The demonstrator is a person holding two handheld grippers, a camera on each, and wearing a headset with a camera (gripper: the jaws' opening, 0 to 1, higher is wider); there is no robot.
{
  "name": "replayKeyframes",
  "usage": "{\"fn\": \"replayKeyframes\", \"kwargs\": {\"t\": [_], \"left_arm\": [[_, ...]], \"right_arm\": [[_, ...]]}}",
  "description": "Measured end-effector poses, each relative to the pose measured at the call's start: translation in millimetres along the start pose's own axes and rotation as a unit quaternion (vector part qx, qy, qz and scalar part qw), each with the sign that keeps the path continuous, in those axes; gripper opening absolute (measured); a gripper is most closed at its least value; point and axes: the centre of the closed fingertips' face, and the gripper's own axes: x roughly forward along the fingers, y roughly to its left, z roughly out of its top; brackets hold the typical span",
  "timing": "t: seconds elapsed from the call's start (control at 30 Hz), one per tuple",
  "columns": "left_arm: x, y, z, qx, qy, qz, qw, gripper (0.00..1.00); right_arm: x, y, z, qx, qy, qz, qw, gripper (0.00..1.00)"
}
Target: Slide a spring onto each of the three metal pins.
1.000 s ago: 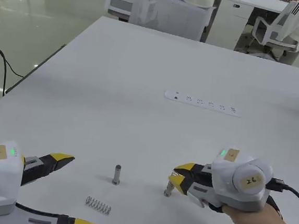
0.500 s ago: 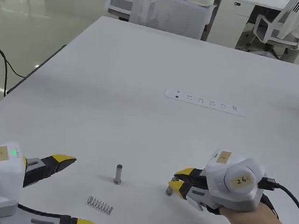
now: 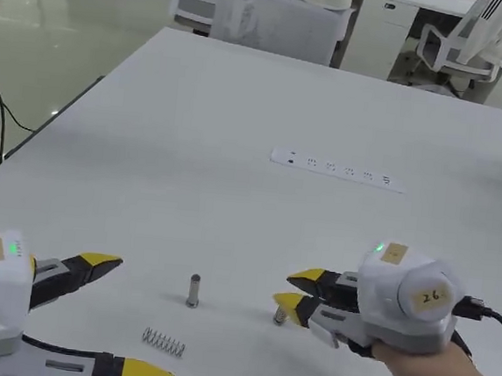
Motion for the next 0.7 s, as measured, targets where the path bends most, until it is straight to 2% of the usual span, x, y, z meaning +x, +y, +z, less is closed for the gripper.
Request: {"fn": "replayKeyframes", "kwargs": {"t": [0.17, 0.4, 0.6, 0.7], "left_arm": [[-0.6, -2.0, 3.6, 0.001, -0.002, -0.003, 1.0000, 0.92], [-0.3, -3.3, -0.6, 0.001, 0.006, -0.006, 1.0000, 0.92], [-1.3, -4.3, -5.3, 0.000, 0.012, -0.006, 0.9999, 0.92], [-2.4, -4.5, -6.2, -0.002, 0.012, -0.006, 0.9999, 0.91]], "right_arm": [[-5.9, 12.9, 2.4, 0.019, -0.013, 0.011, 0.9997, 0.13], [-9.1, 25.9, -10.7, 0.036, -0.007, 0.021, 0.9991, 0.13], [-6.8, 33.9, -33.3, 0.044, 0.016, 0.026, 0.9986, 0.13], [-5.3, 38.5, -38.3, 0.041, 0.024, 0.029, 0.9984, 0.13]]}}
